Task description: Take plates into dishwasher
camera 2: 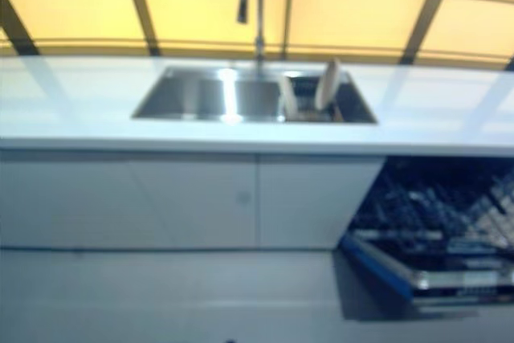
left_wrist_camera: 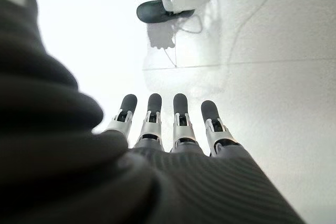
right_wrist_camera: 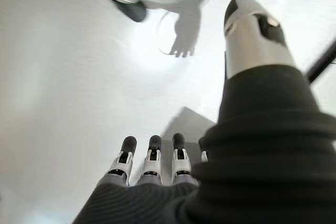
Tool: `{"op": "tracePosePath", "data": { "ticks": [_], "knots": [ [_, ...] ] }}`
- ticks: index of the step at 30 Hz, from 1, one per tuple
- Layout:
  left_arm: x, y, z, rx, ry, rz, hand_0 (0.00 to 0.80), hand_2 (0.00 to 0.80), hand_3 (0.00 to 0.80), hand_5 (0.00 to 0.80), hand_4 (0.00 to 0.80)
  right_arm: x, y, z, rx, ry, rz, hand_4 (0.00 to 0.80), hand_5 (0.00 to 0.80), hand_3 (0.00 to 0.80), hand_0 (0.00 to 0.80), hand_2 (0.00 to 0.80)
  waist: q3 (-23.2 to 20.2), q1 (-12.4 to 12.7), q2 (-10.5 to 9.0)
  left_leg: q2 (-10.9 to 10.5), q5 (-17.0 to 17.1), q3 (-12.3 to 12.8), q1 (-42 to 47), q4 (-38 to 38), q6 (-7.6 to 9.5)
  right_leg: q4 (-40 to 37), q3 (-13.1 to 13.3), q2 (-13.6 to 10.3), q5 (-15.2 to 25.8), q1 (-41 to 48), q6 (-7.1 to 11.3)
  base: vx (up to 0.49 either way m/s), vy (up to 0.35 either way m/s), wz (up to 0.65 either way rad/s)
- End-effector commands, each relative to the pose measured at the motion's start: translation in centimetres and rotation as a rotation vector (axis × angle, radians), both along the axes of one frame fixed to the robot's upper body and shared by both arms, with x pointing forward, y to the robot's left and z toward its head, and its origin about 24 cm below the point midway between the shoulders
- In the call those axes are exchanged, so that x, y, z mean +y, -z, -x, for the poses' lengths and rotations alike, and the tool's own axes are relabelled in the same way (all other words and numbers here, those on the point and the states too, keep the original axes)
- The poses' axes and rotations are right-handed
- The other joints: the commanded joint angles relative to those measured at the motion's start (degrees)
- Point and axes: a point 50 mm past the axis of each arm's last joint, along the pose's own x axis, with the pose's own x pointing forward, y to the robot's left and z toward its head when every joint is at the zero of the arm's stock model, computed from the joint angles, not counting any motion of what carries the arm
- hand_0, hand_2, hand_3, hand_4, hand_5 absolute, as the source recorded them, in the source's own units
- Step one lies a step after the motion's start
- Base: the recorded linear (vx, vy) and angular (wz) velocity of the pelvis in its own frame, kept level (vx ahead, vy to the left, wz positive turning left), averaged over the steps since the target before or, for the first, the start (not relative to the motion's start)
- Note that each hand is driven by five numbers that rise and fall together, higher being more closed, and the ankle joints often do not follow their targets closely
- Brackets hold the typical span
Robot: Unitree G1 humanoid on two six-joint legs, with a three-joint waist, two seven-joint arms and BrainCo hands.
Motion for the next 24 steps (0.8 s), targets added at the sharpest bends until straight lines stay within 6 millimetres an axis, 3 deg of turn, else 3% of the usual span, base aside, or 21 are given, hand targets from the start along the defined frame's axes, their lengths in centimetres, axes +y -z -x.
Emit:
{"op": "tracePosePath", "data": {
  "ticks": [1,3,4,5,6,8,9,12,17,20,24],
  "knots": [
    [0.3,0.0,0.6,0.048,0.069,-0.041,0.0,0.0,0.0,0.0,0.0,-2.4,-1.0,-1.5,-0.099,0.07,0.054,0.0,0.0,0.0,0.0,0.0,0.1,-1.1,1.97,-1.2,-0.2,-4.1,-6.8,5.0,0.9,7.9,-1.0,4.6,15.5,-2.8,0.27,0.413,0.052,0.24],
    [0.2,0.0,0.2,0.039,0.079,-0.045,0.0,0.0,0.0,0.0,0.0,-2.9,-1.1,-1.6,-0.106,0.09,0.068,0.0,0.0,0.0,0.0,0.0,0.9,-2.9,3.24,0.3,-0.5,-3.9,-3.2,3.8,-0.26,3.3,-3.4,3.9,13.2,-8.1,-0.31,0.306,-0.044,0.33],
    [0.2,0.0,0.0,0.032,0.087,-0.046,0.0,0.0,0.0,0.0,0.0,-3.1,-1.2,-1.5,-0.107,0.095,0.075,0.0,0.0,0.0,0.0,0.0,1.2,-3.6,3.39,0.5,-1.0,-4.7,-2.2,3.6,-0.43,-0.4,-3.0,3.8,14.1,-11.4,-0.43,0.332,-0.133,0.09],
    [0.2,-0.1,-0.4,0.02,0.1,-0.051,0.0,0.0,0.0,0.0,0.0,-3.6,-1.2,-1.3,-0.108,0.117,0.085,0.0,0.0,0.0,0.0,0.0,2.2,-5.1,3.31,0.4,-2.0,-6.2,0.1,2.4,-0.7,-4.9,-3.1,2.7,16.7,-15.1,0.18,0.391,-0.239,0.09],
    [0.3,-0.2,-0.9,0.002,0.102,-0.054,0.0,0.0,0.0,0.0,0.0,-3.8,-1.3,-1.3,-0.115,0.123,0.088,0.0,0.0,0.0,0.0,0.0,3.3,-6.7,2.42,-0.1,-4.2,-7.2,2.3,1.7,-1.12,-12.0,-2.8,1.0,22.8,-19.8,1.81,0.453,-0.272,0.19],
    [0.4,-0.3,-1.5,-0.018,0.09,-0.055,0.0,0.0,0.0,0.0,0.0,-4.0,-1.4,-1.5,-0.116,0.119,0.091,0.0,0.0,0.0,0.0,0.0,5.0,-8.4,2.83,0.7,-6.2,-8.5,4.6,2.1,-1.43,-18.3,-2.4,1.1,25.8,-23.5,2.76,0.429,-0.225,0.33],
    [0.6,-0.4,-1.6,-0.023,0.075,-0.051,0.0,0.0,0.0,0.0,0.0,-4.1,-1.5,-1.6,-0.102,0.1,0.096,0.0,0.0,0.0,0.0,0.0,6.0,-8.8,3.3,1.3,-6.8,-9.1,5.4,2.9,-1.3,-18.1,-1.8,1.5,24.9,-24.6,2.16,0.39,-0.194,0.27],
    [0.9,-0.4,-1.1,-0.016,0.074,-0.05,0.0,0.0,0.0,0.0,0.0,-3.6,-1.2,-1.2,-0.078,0.098,0.093,0.0,0.0,0.0,0.0,0.0,6.4,-8.1,1.48,1.9,-9.4,-8.6,4.2,7.3,-0.47,-11.2,-0.2,1.1,22.1,-20.9,0.96,0.336,-0.261,0.36],
    [0.6,0.0,0.6,0.026,0.126,-0.019,0.0,0.0,0.0,0.0,0.0,-3.3,-1.3,-1.9,-0.091,0.089,0.087,0.0,0.0,0.0,0.0,0.0,4.8,-7.5,0.08,5.3,-12.5,-5.4,6.1,11.4,-2.61,-8.6,-4.6,1.0,16.9,-16.4,0.23,0.322,-0.237,0.31],
    [0.0,0.2,1.0,0.025,0.109,-0.007,0.0,0.0,0.0,0.0,0.0,-3.5,-1.4,-2.1,-0.069,0.046,0.088,0.0,0.0,0.0,0.0,0.0,3.9,-7.5,0.17,6.6,-13.6,-5.2,7.5,12.9,-3.63,-8.1,-5.9,1.4,15.2,-15.6,-0.93,0.277,-0.148,0.13],
    [-0.1,0.3,1.3,0.035,0.085,-0.007,0.0,0.0,0.0,0.0,0.0,-3.4,-1.6,-2.7,-0.078,0.002,0.078,0.0,0.0,0.0,0.0,0.0,2.9,-7.9,0.64,9.3,-7.7,-4.6,7.8,21.2,-5.56,-7.3,-8.0,2.7,12.9,-14.8,-3.71,0.19,-0.107,-0.09]
  ]
}}
